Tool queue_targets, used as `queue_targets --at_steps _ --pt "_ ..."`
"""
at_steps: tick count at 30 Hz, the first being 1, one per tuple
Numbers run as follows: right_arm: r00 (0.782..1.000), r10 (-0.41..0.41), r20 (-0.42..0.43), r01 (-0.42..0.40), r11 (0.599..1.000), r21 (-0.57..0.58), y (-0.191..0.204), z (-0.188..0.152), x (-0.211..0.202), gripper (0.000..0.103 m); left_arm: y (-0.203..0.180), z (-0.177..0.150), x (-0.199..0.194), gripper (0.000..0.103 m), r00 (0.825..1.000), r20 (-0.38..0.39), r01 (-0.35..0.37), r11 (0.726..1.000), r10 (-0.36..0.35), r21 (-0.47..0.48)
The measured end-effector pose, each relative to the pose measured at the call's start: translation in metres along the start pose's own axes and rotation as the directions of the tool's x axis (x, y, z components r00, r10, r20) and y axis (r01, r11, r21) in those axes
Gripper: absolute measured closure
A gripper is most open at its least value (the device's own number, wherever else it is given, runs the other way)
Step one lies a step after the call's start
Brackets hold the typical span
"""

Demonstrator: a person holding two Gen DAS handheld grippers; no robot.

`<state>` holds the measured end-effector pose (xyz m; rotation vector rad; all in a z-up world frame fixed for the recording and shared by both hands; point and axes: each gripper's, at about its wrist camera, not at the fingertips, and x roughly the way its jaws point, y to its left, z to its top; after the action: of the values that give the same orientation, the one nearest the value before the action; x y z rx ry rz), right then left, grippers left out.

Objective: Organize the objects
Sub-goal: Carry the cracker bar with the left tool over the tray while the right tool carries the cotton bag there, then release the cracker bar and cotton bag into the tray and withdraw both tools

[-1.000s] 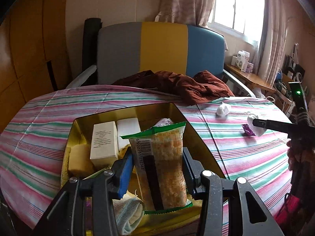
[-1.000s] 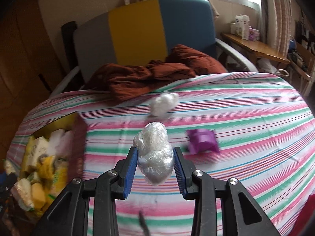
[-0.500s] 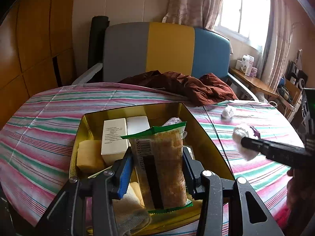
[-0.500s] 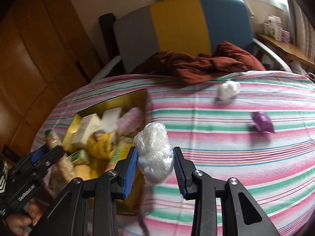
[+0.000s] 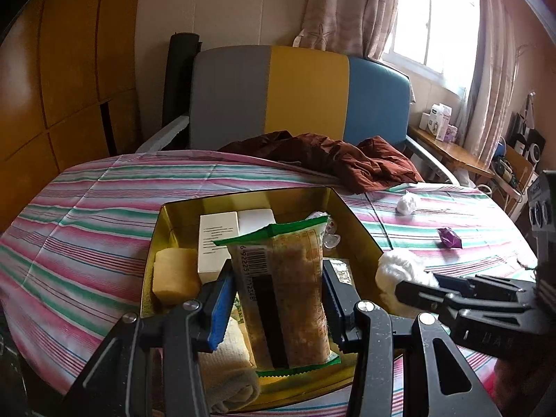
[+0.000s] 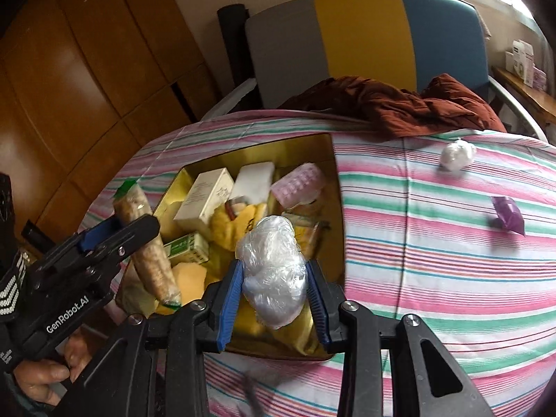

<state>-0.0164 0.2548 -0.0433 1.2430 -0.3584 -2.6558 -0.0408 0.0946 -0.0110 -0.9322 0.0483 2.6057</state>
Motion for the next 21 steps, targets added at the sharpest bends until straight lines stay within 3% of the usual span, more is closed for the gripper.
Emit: queue_targets --at_steps 21 --pt "0.999 -0.007 -0.039 0.005 0.999 -0.051 0.022 0.002 0.025 0.065 0.011 0.013 0.009 0.056 1.0 0.01 -0.025 1.0 0.025 0.008"
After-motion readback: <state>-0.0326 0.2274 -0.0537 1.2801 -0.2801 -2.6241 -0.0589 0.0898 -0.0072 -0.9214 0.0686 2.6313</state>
